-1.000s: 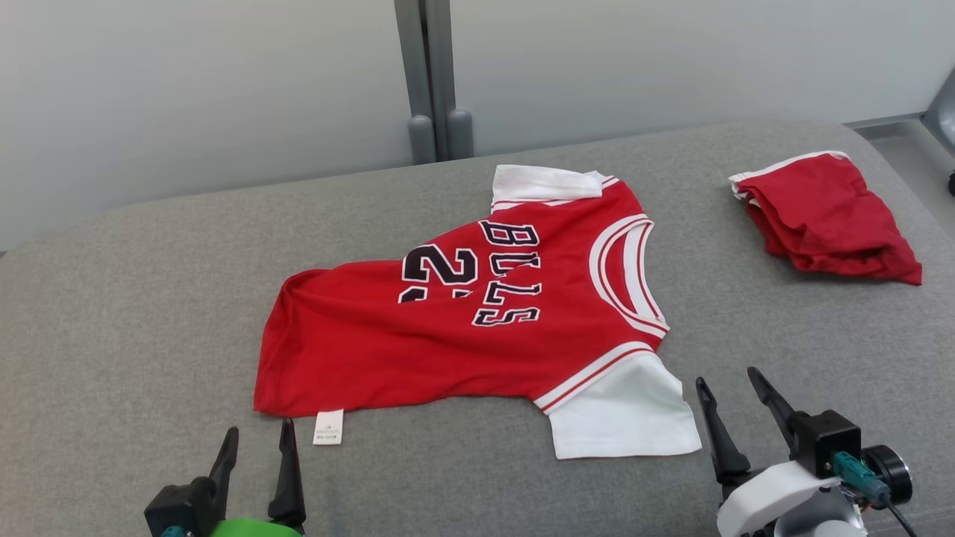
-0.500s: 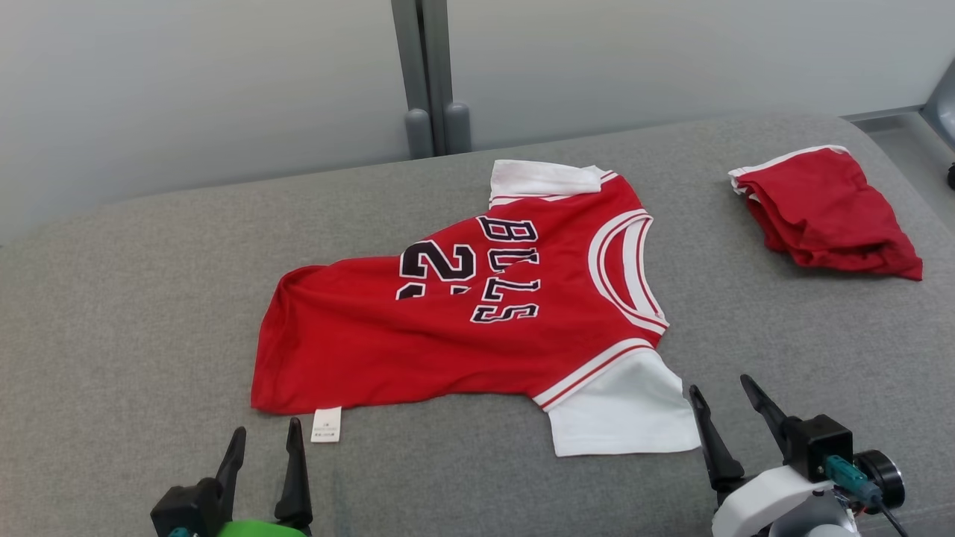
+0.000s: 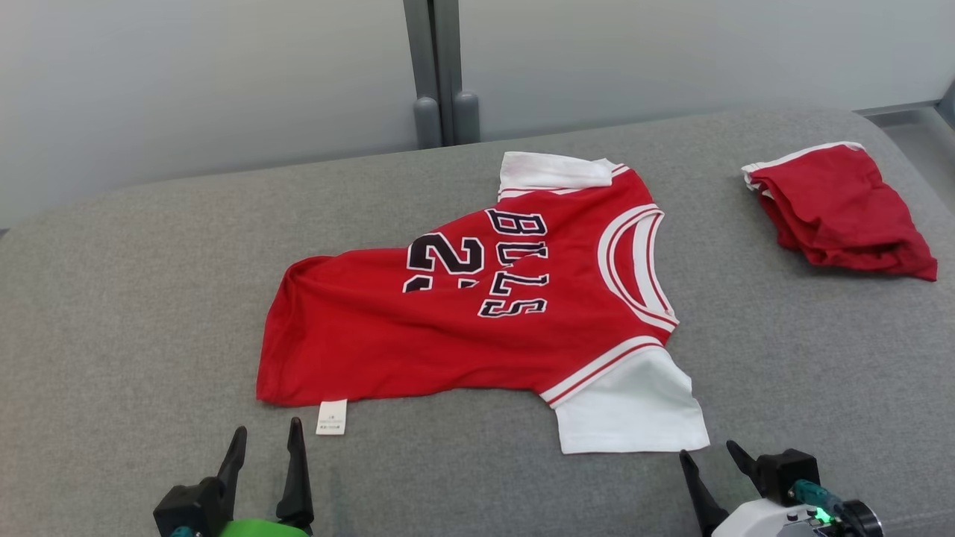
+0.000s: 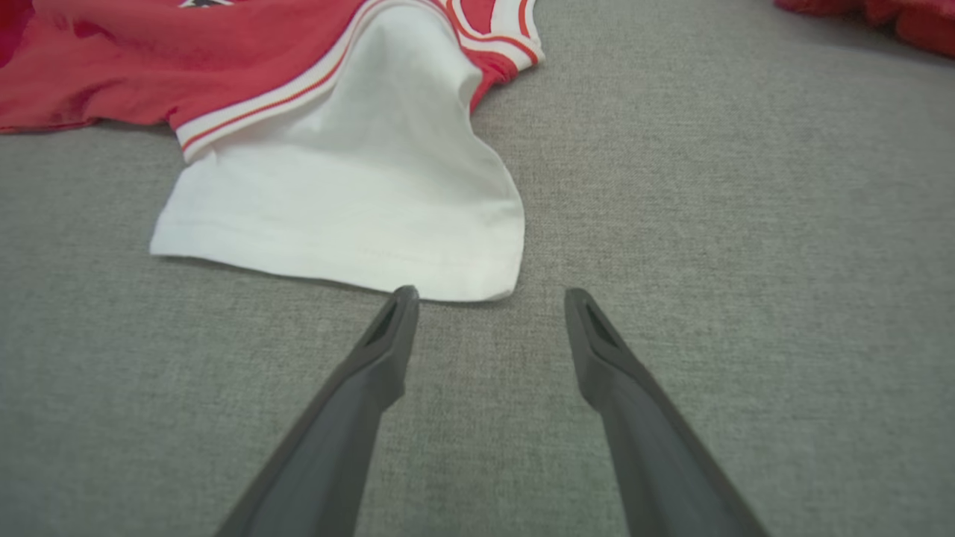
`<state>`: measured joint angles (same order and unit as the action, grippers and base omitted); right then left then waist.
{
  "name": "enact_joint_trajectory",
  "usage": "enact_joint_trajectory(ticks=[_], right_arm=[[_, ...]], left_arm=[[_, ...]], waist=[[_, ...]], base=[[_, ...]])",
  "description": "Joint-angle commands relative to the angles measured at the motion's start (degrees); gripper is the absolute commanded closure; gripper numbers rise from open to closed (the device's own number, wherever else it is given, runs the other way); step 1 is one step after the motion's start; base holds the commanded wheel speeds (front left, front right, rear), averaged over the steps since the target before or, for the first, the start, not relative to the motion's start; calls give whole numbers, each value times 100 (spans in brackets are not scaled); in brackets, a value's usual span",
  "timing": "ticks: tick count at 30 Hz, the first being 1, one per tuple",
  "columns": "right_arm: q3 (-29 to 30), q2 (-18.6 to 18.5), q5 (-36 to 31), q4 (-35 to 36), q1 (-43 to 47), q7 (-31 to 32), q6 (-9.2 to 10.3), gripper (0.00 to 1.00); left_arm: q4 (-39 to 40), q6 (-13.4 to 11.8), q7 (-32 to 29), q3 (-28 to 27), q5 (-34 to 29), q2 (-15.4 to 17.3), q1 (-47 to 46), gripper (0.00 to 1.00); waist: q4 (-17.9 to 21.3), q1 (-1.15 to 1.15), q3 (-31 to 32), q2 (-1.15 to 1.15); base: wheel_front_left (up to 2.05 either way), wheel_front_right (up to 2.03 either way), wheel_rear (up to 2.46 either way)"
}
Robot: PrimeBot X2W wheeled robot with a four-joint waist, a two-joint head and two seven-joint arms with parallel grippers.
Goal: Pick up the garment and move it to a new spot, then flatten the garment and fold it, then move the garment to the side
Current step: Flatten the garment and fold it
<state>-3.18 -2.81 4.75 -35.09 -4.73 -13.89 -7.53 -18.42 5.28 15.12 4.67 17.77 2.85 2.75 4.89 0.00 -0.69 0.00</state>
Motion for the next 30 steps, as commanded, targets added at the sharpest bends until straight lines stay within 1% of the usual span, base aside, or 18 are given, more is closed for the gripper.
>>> enact_joint_trajectory(ticks=[1, 7, 11, 12, 14, 15, 16, 18, 19, 20, 21, 26, 30], right_arm=[[-16, -18, 84, -73, -97, -33, 9, 0], [13, -19, 279, -438, -401, -79, 9, 0], [-139, -19, 383, -740, -584, -85, 9, 0], [-191, -18, 413, -823, -624, -83, 9, 8], [-296, -16, 504, -947, -696, -86, 9, 32], [-341, -16, 555, -1001, -735, -87, 9, 49], [-386, -15, 608, -1057, -788, -87, 9, 53], [-460, -13, 671, -1165, -868, -81, 9, 68], [-501, -14, 704, -1230, -928, -82, 9, 86], [-520, -15, 726, -1276, -975, -84, 9, 96], [-536, -15, 741, -1315, -1021, -85, 9, 100], [-483, -20, 911, -1362, -1235, -103, 9, 100], [-343, -21, 911, -1160, -1317, -125, 9, 100]], left_arm=[[15, -20, 1, -17, -19, 10, -78, 0], [26, -4, 1, -31, -32, 10, -128, 0], [42, -35, 1, -13, -10, 10, -133, 0], [45, -37, 1, -16, -3, 10, -132, 0], [48, -54, 1, -21, 7, 10, -129, 0], [49, -57, 1, -30, 8, 10, -130, 0], [51, -59, 1, -39, 10, 10, -134, 0], [61, -63, 1, -50, 7, 10, -146, 0], [44, -59, 1, -57, 9, 10, -158, 0], [24, -51, 1, -53, 8, 10, -167, 0], [3, -41, 1, -46, 12, 10, -178, 0], [-365, 50, 1, 35, 242, 11, -344, 0], [-898, 119, -130, 3, 507, 26, -634, 0]], waist=[[-19, 0, -24, 0], [-71, 0, -95, 0], [-96, 0, -131, 0], [-98, 0, -140, 0], [-97, 0, -156, 0], [-95, 0, -165, 0], [-92, 0, -177, 0], [-85, 0, -198, 0], [-81, 0, -214, 0], [-79, 0, -225, 0], [-78, 0, -237, 0], [-62, 0, -298, 0], [-15, 0, -333, 0]], base=[[0, 0, 0], [0, 0, 0], [0, 0, 0], [0, 0, 0], [0, 0, 0], [0, 0, 0], [0, 0, 0], [0, 0, 0], [0, 0, 0], [0, 0, 0], [0, 0, 0], [0, 0, 0], [0, 0, 0]])
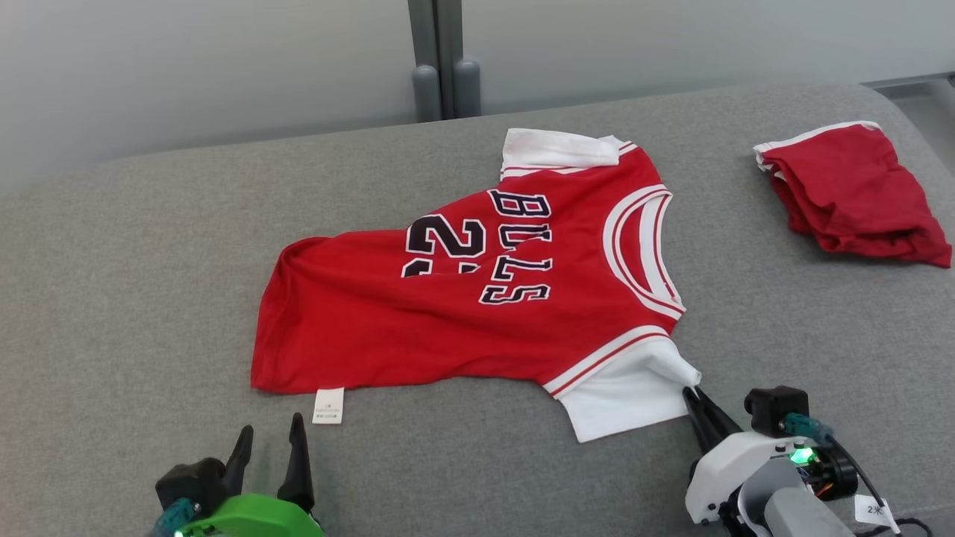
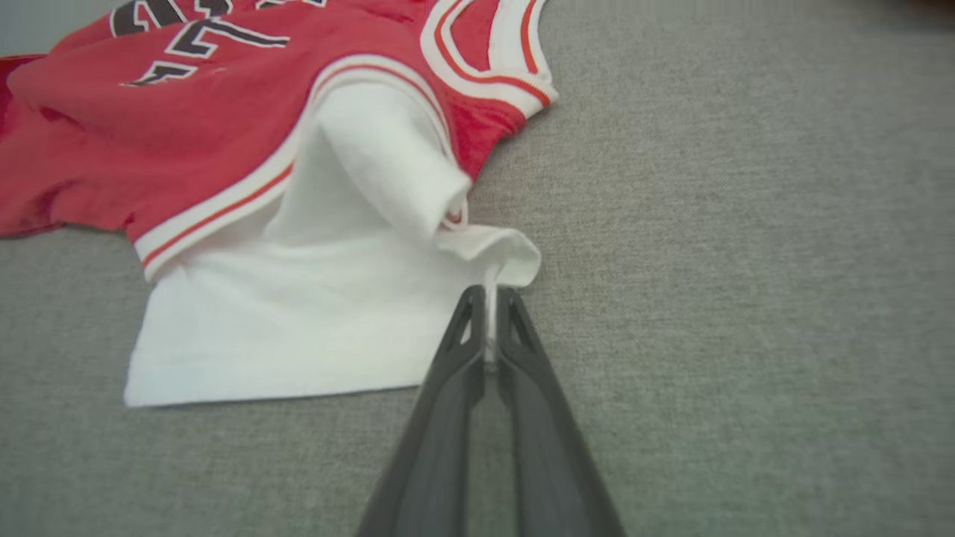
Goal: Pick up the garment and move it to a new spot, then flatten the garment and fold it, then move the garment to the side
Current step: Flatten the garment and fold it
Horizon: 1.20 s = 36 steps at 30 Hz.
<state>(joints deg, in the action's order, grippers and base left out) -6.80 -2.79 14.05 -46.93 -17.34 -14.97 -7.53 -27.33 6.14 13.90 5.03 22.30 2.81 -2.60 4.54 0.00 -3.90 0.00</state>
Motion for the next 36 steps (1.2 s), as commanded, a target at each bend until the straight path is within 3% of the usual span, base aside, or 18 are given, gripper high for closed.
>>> enact_joint_trajectory(ticks=[1, 15, 18, 19, 25, 27, 36], right_arm=[[78, -23, -77, 116, -77, -21, 9, 100], [377, -22, -413, 1151, 74, -16, 9, 100], [368, -23, -412, 1238, 95, 14, 10, 100], [369, -22, -419, 1259, 107, 31, 10, 100], [488, -22, -386, 1436, 97, 47, 10, 100], [470, -22, 15, 1524, 66, 84, 10, 100], [644, -20, 544, 2731, -144, 551, 10, 100]], left_arm=[[-153, 43, -78, -56, 138, 57, -192, 0], [-1477, 130, -573, -133, 866, 305, -1280, 0], [-1607, 140, -628, -60, 1074, 260, -1380, 85], [-1607, 143, -631, 4, 1162, 242, -1407, 100], [-1388, 143, -607, 349, 1588, 322, -1313, 100], [-1210, 142, -642, 452, 1824, 354, -1249, 100], [423, 143, -1072, 722, 2995, 724, -937, 100]], waist=[[46, 0, -28, 0], [368, 0, -369, 0], [401, 0, -407, 0], [412, 0, -411, 0], [424, 0, -297, 0], [406, 0, -225, 0], [359, 0, 251, 0]], base=[[0, 0, 0], [0, 0, 0], [0, 0, 0], [0, 0, 0], [0, 0, 0], [0, 0, 0], [0, 0, 0]])
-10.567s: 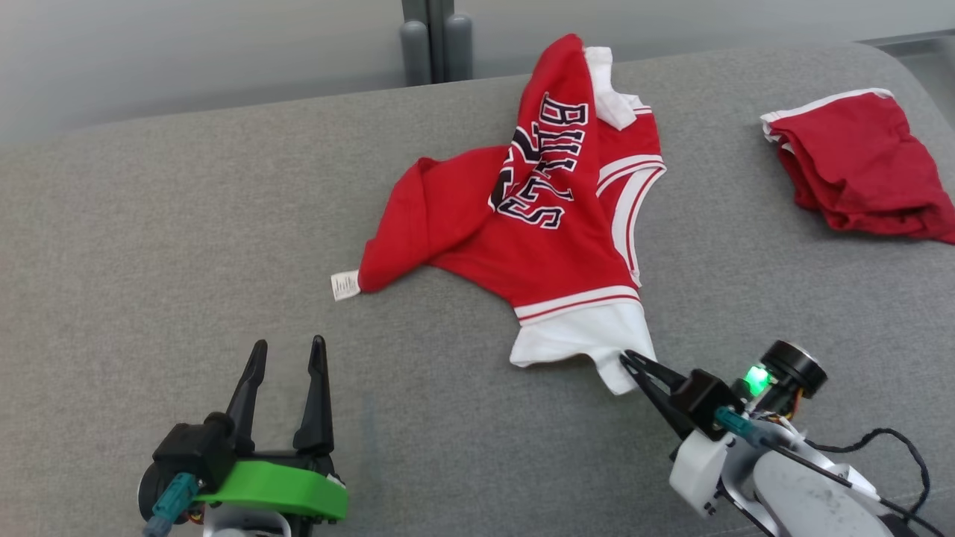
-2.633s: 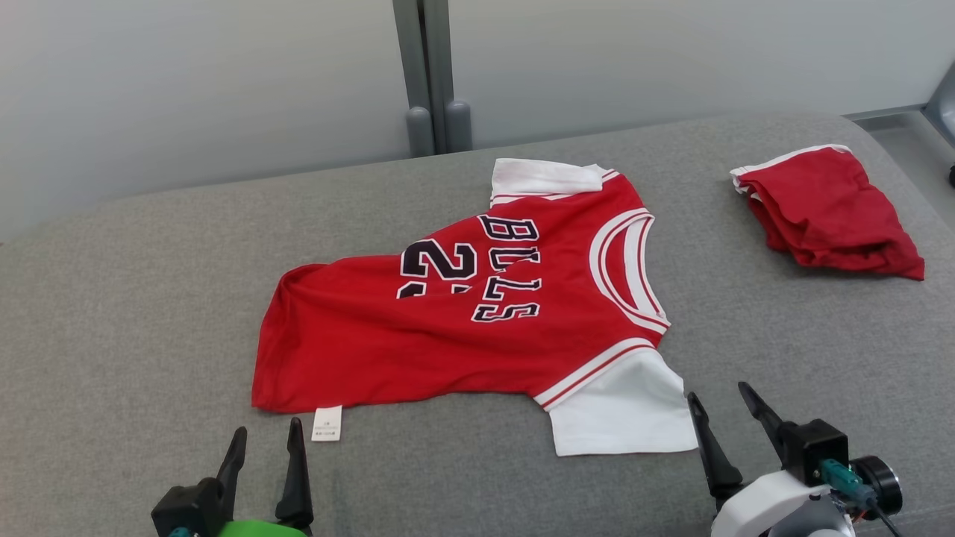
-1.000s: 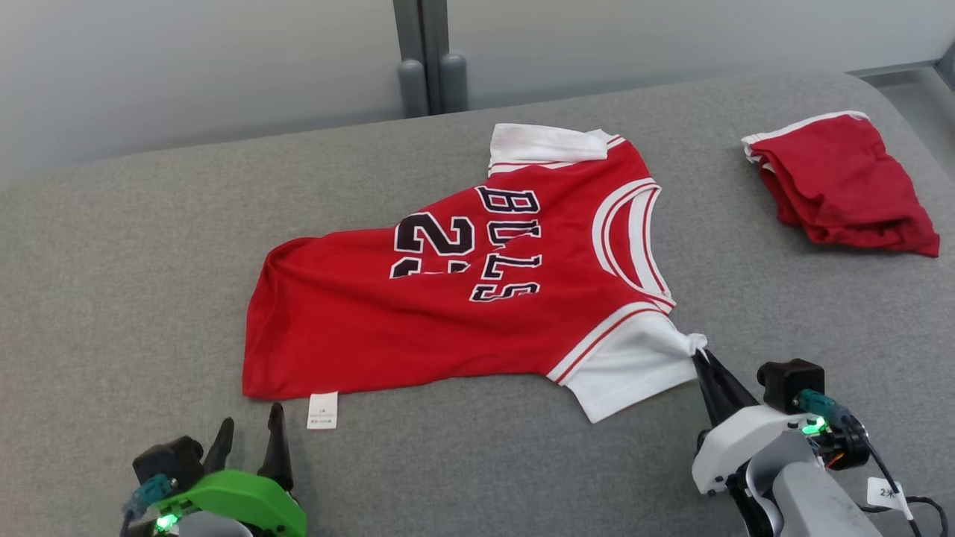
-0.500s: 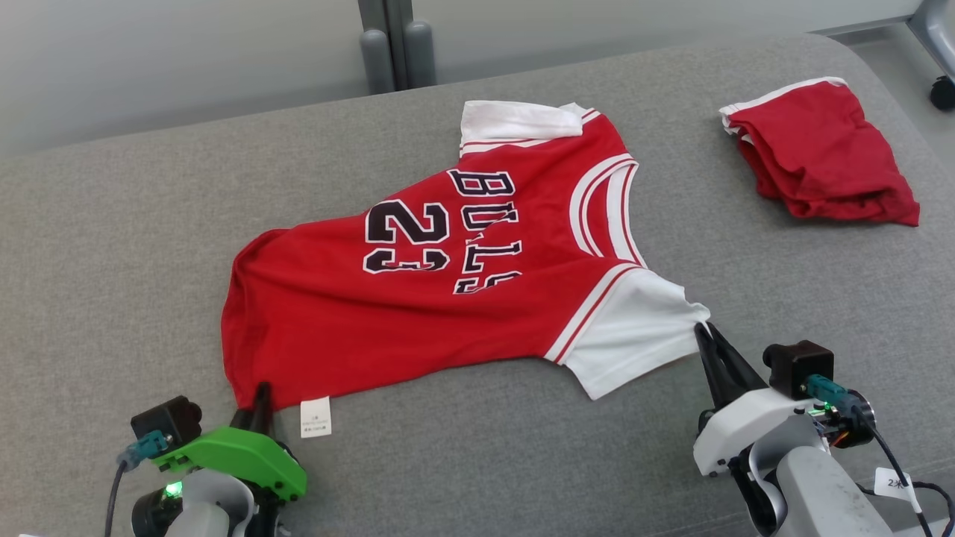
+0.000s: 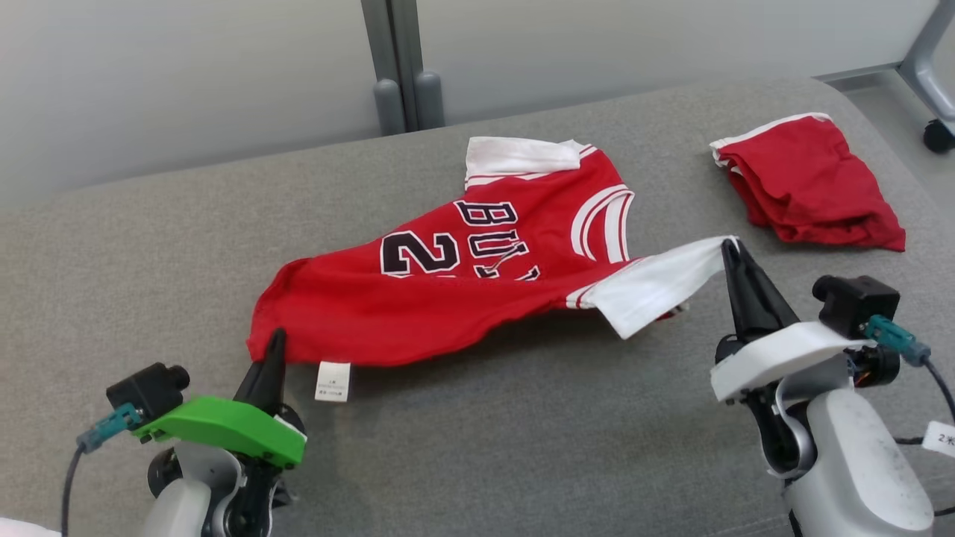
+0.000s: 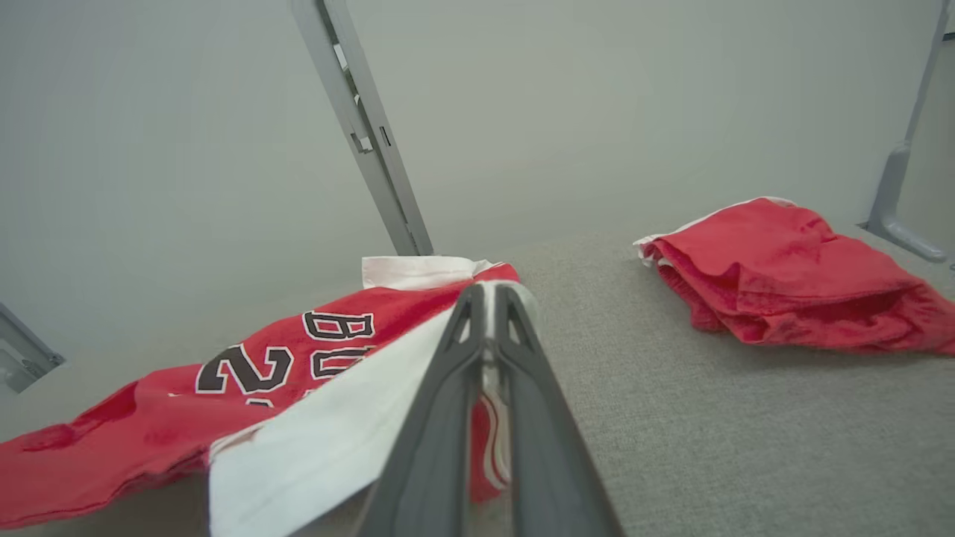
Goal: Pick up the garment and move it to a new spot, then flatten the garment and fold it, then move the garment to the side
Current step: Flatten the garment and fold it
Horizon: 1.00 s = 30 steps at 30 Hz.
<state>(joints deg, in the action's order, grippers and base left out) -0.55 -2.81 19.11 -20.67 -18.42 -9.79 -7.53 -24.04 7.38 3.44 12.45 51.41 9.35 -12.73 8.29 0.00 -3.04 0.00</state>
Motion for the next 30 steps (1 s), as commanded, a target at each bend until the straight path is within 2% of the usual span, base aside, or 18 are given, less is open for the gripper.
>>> enact_joint_trajectory(ticks=[1, 5, 7, 14, 18, 24, 28, 30], right_arm=[[46, -19, 90, 310, -42, 119, 10, 100], [180, -20, 288, 1327, -98, 570, 10, 100], [280, -19, 373, 1882, -152, 793, 9, 100], [654, -58, 568, 3518, -516, 1510, 9, 100], [823, -43, 731, 4118, -758, 1845, 9, 100], [1010, -24, 946, 4708, -1007, 2214, 9, 100], [1115, -18, 900, 4807, -1095, 2395, 9, 100], [1096, -15, 885, 4685, -1152, 2461, 9, 100]], left_arm=[[323, 19, -102, -21, 195, 111, 113, 100], [1373, 10, -456, -156, 707, 231, 246, 100], [1940, -74, -637, -257, 915, 282, 255, 100], [3907, -649, -1221, -608, 1459, 443, -110, 100], [4774, -976, -1482, -709, 1567, 523, -453, 100], [5522, -1355, -1844, -733, 1552, 697, -972, 100], [5512, -1527, -1984, -767, 1524, 767, -1254, 100], [5333, -1537, -2041, -728, 1429, 847, -1372, 100]], waist=[[-12, 0, 215, 0], [20, 0, 397, 0], [41, 0, 457, 0], [101, 0, 577, 0], [119, 0, 594, 0], [128, 0, 531, 0], [116, 0, 391, 0], [100, 0, 286, 0]], base=[[0, 0, 0], [0, 0, 0], [0, 0, 0], [0, 0, 0], [0, 0, 0], [0, 0, 0], [0, 0, 0], [0, 0, 0]])
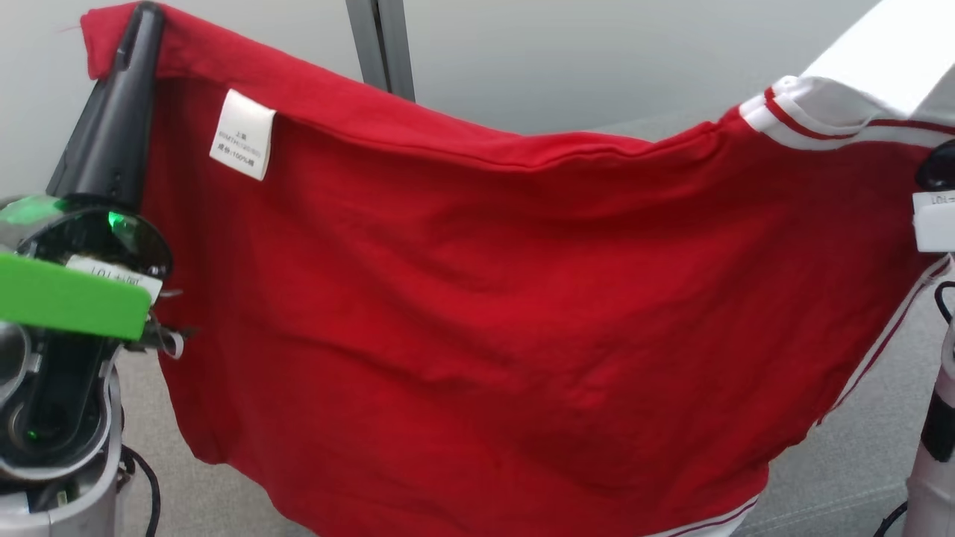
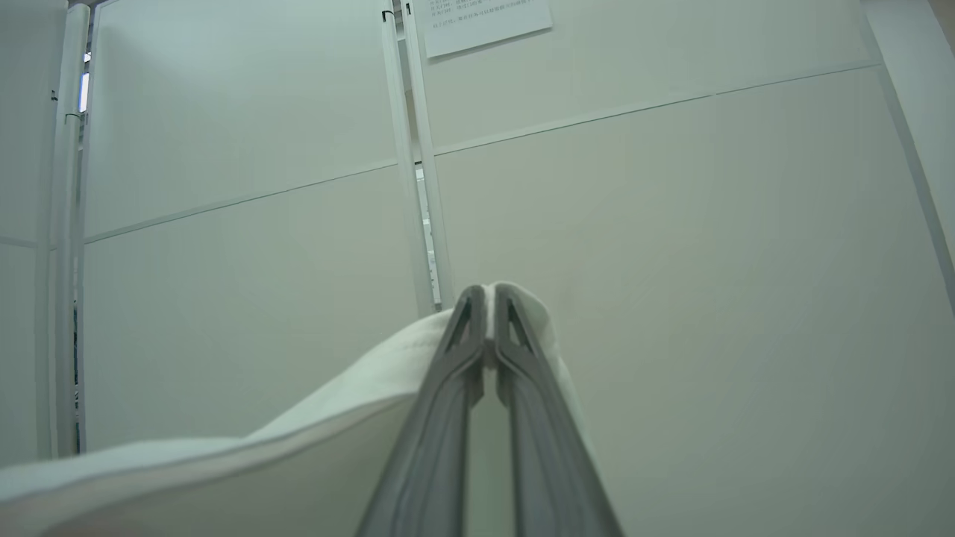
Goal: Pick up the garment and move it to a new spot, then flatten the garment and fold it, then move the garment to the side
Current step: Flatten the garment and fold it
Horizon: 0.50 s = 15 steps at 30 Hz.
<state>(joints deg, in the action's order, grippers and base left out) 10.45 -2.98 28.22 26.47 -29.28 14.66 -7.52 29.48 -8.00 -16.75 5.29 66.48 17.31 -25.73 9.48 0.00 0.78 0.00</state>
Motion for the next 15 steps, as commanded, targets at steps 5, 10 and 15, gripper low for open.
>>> enact_joint_trajectory(ticks=[5, 10, 15], right_arm=[[-233, 1, -80, -668, -468, 120, 8, 100], [-436, -2, -303, -1768, -1610, -26, 7, 100], [-321, 6, -642, -3260, -3354, -543, 6, 100]], left_arm=[[-747, 89, -63, 147, -381, 198, -620, 100], [-1892, 207, 12, 248, -727, 270, -1776, 100], [-3258, 417, 149, 538, -1315, 331, -3263, 100]], waist=[[-58, 0, -646, 0], [-80, 0, -1237, 0], [-70, 0, -1798, 0]], base=[[0, 0, 0], [0, 0, 0], [0, 0, 0]])
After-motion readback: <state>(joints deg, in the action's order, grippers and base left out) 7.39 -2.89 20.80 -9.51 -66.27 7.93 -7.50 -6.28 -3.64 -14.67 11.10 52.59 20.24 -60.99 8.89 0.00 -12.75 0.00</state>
